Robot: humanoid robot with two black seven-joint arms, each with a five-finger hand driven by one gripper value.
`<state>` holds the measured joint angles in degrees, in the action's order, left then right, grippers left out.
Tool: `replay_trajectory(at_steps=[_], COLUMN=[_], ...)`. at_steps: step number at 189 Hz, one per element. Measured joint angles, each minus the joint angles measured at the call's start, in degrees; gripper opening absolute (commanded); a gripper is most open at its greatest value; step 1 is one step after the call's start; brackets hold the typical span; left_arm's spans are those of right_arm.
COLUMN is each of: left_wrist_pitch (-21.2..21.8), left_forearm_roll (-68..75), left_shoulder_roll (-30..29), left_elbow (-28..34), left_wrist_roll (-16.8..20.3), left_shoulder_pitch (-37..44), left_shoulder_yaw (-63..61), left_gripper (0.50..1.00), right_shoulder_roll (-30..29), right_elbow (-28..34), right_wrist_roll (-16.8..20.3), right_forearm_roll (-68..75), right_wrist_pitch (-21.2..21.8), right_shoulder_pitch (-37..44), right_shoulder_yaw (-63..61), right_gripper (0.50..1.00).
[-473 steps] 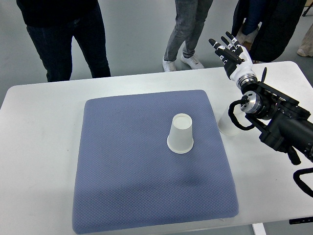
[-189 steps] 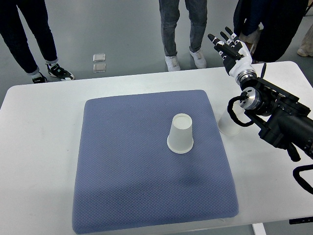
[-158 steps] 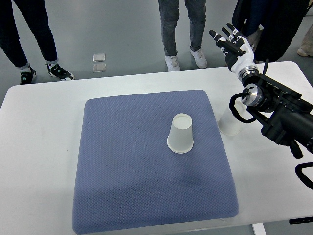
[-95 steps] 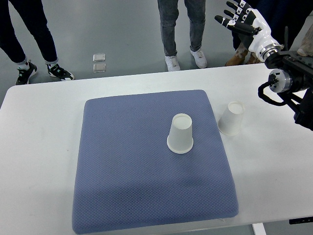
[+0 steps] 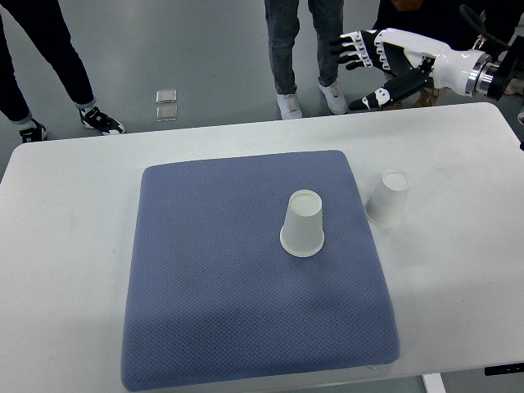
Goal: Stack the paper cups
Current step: 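Raise the right hand and swing it over the second white cup, then lower the right hand around the second white cup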
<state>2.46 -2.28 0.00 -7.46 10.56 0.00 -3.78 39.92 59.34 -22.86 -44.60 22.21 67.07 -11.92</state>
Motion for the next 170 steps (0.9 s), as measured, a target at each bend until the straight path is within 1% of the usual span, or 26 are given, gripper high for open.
replay_trajectory(at_steps=[30,86,143,170], left_wrist_pitch=[0.0,0.0,0.0,0.0], left_forearm_roll=[0.0,0.0,0.0,0.0], left_shoulder_roll=[0.0,0.0,0.0,0.0], left_elbow=[0.0,0.0,0.02,0.02], left_wrist_roll=[0.02,-0.01,-0.01,-0.01], left_shoulder_pitch=[0.0,0.0,0.0,0.0], left_shoulder_yaw=[0.0,0.0,0.0,0.0], left_gripper=[1.0,1.0,1.0,1.0], right_shoulder_roll=[1.56,1.31,-0.22,-0.27], right_elbow=[2.83,4.47,4.65,4.65], right_wrist_roll=[-0.16,-0.52,-0.55,-0.6], right_forearm_roll=[-12.31,-34.91,-46.59,-49.05], right_wrist_pitch=[1.85,1.25,-1.41,-4.41], right_shoulder_pitch=[0.47,0.94,-0.31,-0.43], right_shoulder_yaw=[1.39,1.54,2.67,6.59], right_gripper=[0.913,0.911,0.909,0.907])
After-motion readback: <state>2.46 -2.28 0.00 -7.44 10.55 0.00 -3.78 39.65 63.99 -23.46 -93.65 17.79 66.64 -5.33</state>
